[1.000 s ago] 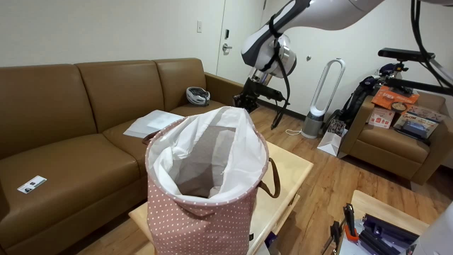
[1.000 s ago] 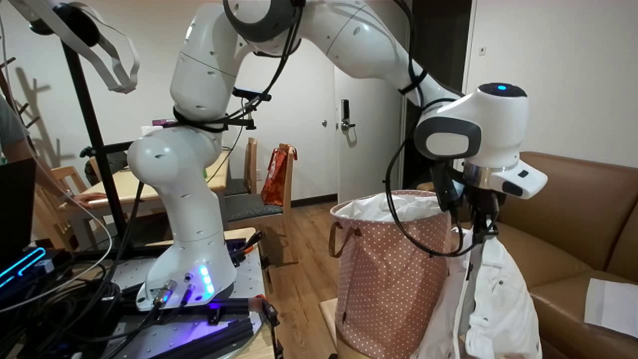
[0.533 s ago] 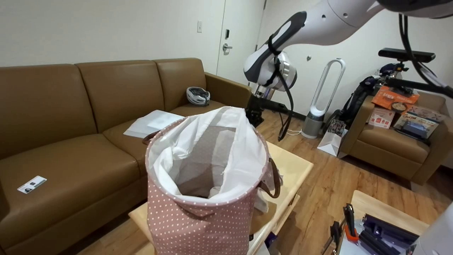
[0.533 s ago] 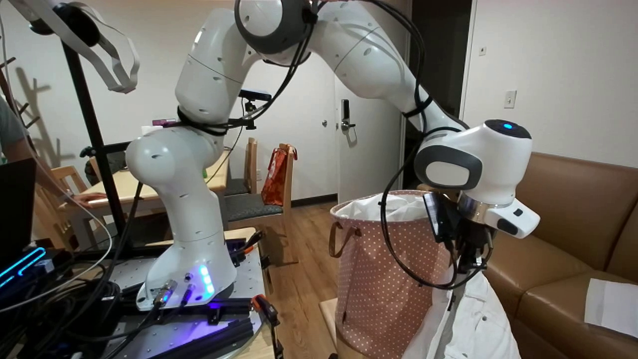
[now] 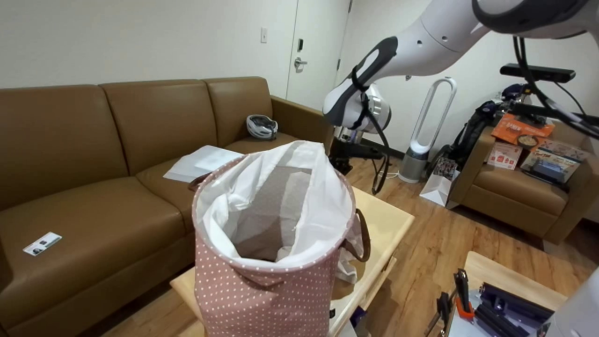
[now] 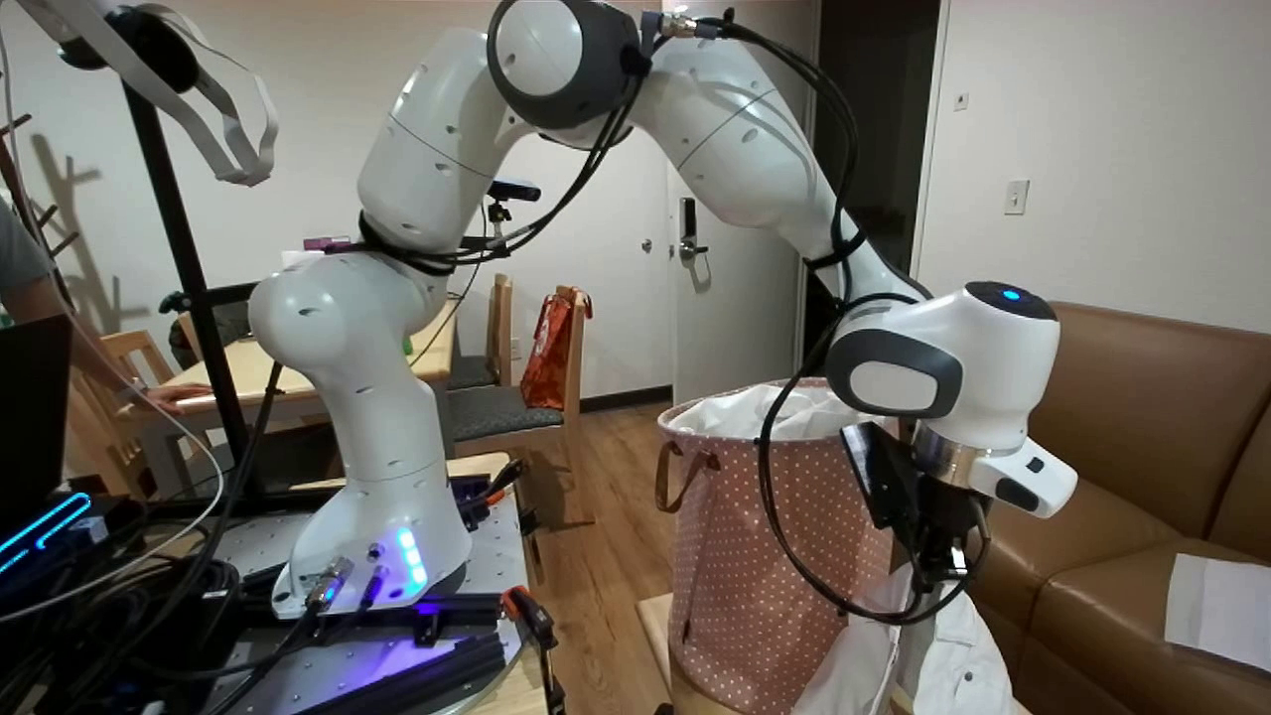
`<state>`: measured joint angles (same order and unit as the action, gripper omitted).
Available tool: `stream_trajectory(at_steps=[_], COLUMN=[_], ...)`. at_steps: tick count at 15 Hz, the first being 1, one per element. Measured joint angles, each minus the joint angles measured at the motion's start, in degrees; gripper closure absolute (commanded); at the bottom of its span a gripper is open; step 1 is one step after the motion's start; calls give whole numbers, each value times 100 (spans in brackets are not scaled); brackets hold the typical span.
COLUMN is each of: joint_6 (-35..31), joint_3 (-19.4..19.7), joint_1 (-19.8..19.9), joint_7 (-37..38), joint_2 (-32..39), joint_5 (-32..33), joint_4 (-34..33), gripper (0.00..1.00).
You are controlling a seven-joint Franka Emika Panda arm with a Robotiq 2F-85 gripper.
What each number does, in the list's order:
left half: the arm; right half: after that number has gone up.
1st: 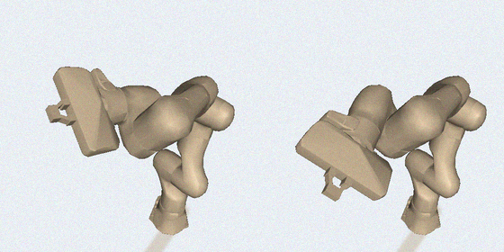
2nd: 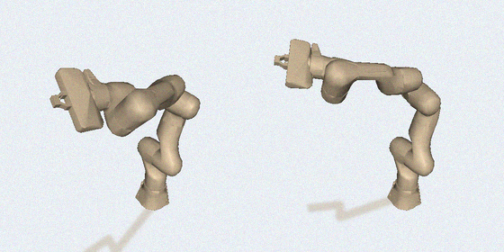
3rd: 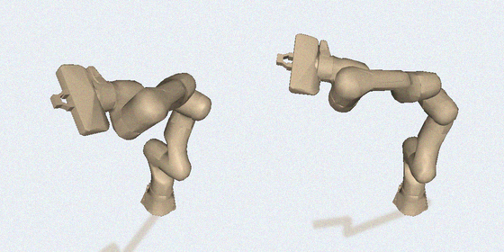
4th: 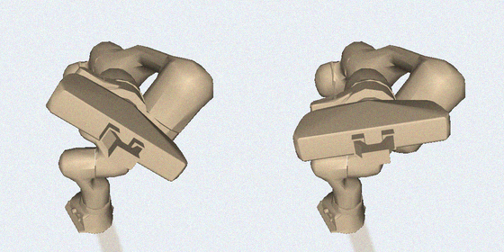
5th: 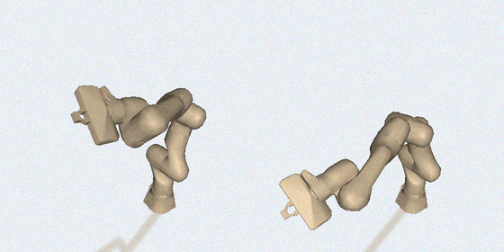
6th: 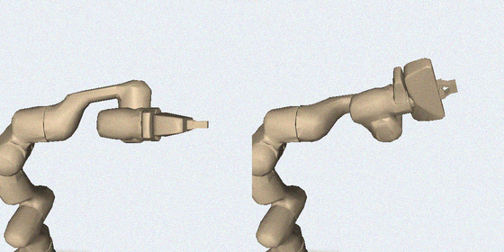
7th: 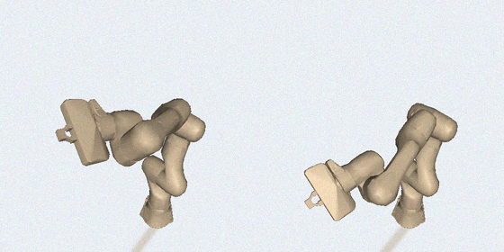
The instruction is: Remove the white piece of clothing from the washing basket.
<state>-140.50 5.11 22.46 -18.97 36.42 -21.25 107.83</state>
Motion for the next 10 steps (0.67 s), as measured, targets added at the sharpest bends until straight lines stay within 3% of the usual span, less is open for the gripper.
stream_trajectory(at_steps=[8, 10], joint_6=[-3, -1], joint_3=[-168, -264], joint_1=[186, 276], joint_7=[-709, -858], joint_2=[-70, -170], joint_5=[102, 99], joint_4=[-279, -331], gripper=[5, 0])
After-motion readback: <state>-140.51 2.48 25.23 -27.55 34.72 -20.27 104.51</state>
